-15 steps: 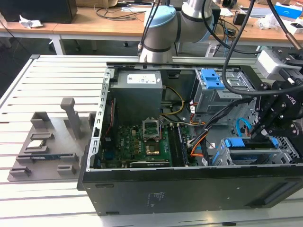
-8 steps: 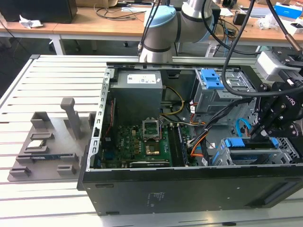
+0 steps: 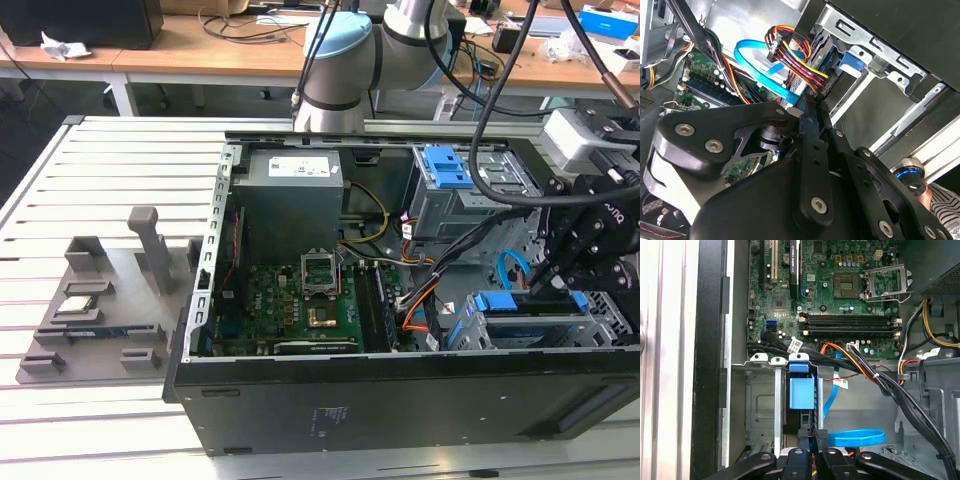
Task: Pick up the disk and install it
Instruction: 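Insert the second disk wire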
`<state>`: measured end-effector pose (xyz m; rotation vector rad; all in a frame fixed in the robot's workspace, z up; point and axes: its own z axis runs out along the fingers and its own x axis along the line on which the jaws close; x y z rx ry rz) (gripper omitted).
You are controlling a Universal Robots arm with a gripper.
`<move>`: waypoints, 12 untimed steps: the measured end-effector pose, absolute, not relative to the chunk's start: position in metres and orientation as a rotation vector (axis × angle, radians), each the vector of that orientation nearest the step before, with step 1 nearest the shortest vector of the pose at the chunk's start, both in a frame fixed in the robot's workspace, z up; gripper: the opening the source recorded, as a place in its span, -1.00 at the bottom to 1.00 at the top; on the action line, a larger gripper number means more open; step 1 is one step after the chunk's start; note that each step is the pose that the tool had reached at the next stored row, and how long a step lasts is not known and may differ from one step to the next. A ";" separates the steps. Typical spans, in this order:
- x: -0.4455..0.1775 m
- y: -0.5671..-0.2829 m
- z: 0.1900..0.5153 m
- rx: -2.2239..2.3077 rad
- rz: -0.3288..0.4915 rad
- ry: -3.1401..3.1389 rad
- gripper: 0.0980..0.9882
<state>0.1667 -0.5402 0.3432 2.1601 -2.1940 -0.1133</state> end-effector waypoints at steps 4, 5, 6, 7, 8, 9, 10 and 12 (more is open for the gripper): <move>0.167 -0.540 0.344 2.164 -0.113 -2.190 -0.86; 0.167 -0.540 0.345 2.164 -0.113 -2.190 -0.86; 0.167 -0.540 0.345 2.165 -0.113 -2.189 -0.86; 0.167 -0.540 0.344 2.166 -0.113 -2.188 -0.86; 0.167 -0.540 0.344 2.168 -0.113 -2.185 -0.86; 0.167 -0.540 0.344 2.170 -0.113 -2.182 -0.86; 0.168 -0.540 0.343 2.173 -0.114 -2.179 -0.86; 0.168 -0.540 0.342 2.175 -0.114 -2.178 -0.86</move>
